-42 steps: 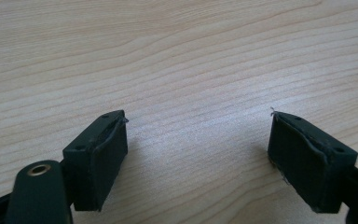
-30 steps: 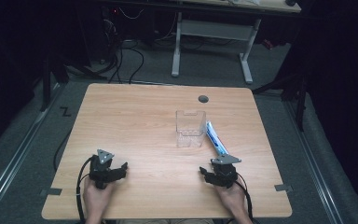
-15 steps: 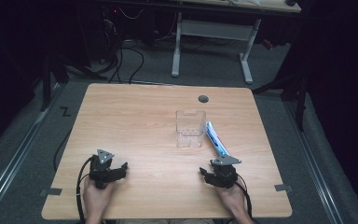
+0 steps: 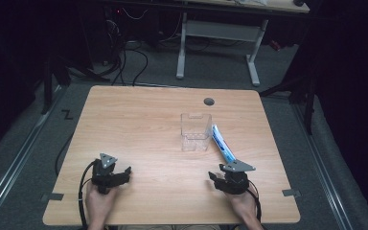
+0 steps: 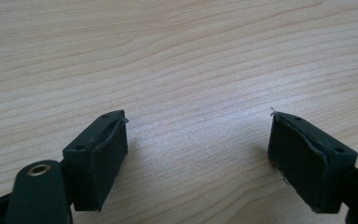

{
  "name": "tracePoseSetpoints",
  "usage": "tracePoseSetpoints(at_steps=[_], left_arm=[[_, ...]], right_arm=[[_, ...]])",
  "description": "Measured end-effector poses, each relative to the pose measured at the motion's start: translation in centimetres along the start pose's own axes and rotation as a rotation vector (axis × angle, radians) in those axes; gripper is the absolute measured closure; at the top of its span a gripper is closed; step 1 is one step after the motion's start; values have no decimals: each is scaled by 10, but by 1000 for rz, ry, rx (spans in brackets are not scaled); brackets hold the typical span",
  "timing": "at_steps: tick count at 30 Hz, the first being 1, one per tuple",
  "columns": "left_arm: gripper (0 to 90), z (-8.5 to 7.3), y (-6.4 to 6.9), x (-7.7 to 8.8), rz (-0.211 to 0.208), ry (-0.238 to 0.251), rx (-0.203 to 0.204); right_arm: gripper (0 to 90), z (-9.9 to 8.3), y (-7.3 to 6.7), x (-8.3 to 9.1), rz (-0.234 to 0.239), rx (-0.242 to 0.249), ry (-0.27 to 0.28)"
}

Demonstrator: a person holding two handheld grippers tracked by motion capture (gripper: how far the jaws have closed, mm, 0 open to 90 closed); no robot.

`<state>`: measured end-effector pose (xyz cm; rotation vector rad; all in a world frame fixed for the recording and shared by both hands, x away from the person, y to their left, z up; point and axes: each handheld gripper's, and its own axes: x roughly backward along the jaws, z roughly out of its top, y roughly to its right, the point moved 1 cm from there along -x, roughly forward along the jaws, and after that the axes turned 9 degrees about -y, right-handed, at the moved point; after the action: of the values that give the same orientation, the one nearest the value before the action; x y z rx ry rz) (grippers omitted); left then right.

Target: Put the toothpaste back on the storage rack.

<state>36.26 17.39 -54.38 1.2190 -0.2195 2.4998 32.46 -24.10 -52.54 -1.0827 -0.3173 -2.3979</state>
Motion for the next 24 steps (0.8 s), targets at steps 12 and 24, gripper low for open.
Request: tracePoseSetpoints(at_steps=[12, 24], left_arm=[[200, 0, 0, 0, 0, -1, 0], [201, 0, 0, 0, 0, -1, 0]], right_arm=[[434, -5, 6, 13, 26, -24, 19], [471, -2, 21, 27, 8, -26, 32]])
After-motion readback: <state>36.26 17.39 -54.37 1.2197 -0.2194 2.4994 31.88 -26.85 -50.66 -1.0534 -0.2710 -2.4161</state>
